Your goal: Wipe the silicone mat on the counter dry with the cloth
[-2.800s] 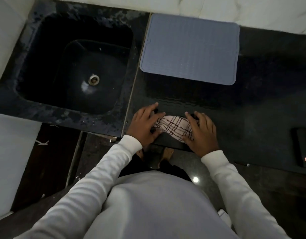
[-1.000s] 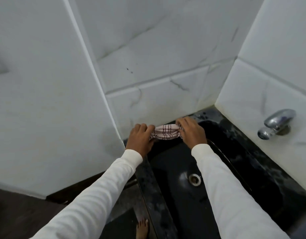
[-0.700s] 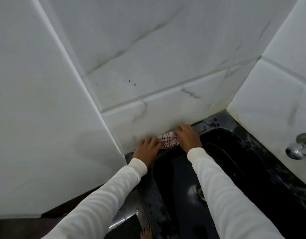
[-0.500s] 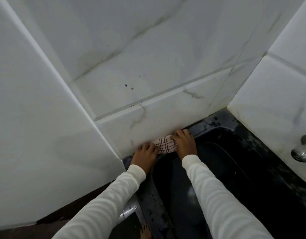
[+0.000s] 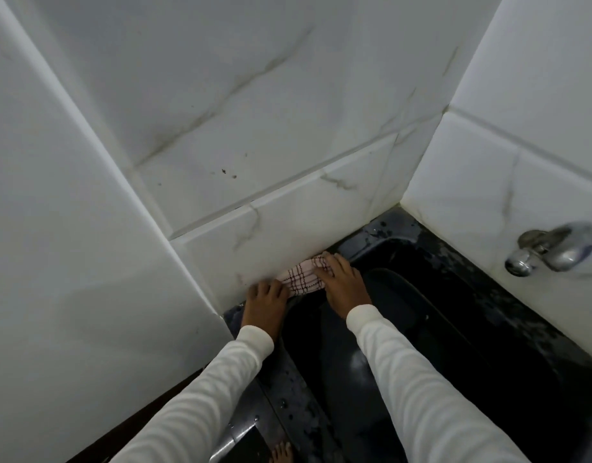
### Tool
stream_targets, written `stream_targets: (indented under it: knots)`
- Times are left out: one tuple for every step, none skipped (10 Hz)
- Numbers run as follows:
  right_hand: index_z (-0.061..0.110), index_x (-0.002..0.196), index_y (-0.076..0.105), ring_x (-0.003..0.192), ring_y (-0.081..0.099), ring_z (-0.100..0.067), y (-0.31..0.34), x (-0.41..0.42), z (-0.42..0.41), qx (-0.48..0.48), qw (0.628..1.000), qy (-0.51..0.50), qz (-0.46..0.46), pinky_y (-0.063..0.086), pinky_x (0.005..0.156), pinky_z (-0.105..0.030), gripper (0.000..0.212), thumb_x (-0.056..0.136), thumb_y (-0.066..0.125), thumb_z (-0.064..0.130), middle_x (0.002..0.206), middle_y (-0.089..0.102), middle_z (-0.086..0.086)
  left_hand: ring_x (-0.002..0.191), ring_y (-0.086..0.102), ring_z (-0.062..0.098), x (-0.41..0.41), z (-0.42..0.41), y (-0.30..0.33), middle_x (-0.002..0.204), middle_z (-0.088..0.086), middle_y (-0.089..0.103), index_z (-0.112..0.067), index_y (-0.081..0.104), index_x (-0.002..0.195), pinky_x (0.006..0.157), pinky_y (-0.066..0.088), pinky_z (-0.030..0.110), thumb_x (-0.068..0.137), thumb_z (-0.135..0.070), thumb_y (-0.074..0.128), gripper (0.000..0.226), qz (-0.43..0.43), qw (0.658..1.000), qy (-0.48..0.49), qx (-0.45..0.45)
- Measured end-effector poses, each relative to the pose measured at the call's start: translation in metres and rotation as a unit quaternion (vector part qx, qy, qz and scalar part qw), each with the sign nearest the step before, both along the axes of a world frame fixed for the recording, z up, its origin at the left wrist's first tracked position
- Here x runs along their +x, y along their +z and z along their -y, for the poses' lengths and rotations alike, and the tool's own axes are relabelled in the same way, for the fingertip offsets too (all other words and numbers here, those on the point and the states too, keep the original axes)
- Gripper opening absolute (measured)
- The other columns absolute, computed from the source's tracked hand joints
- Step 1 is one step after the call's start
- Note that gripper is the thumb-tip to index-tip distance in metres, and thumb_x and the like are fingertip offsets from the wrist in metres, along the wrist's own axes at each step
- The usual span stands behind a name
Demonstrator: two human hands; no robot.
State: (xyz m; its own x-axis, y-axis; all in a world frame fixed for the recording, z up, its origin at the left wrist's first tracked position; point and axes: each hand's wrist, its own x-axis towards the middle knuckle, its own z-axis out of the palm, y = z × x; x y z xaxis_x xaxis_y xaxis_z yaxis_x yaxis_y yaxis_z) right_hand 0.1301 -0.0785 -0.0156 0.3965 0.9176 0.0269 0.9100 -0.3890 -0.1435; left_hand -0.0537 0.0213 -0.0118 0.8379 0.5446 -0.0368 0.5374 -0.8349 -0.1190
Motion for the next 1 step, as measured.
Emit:
stream_targets:
  knots:
    - [0.025,0.133,0.052,0.134,0.037,-0.032,-0.0077,-0.0001,0.0438,0.013,0.999,-0.044,-0.009,0.046,0.09,-0.046,0.073,0.064,0.07,0.006,0.149,0.037,-0.01,0.099,0.052,0.037,0.012,0.0208,0.0101,0.107,0.013,0.059,-0.013,0.061,0.107,0.086,0.042,0.049,0.063,-0.024,0.07,0.047,0.008,1.0,0.016,-0.007]
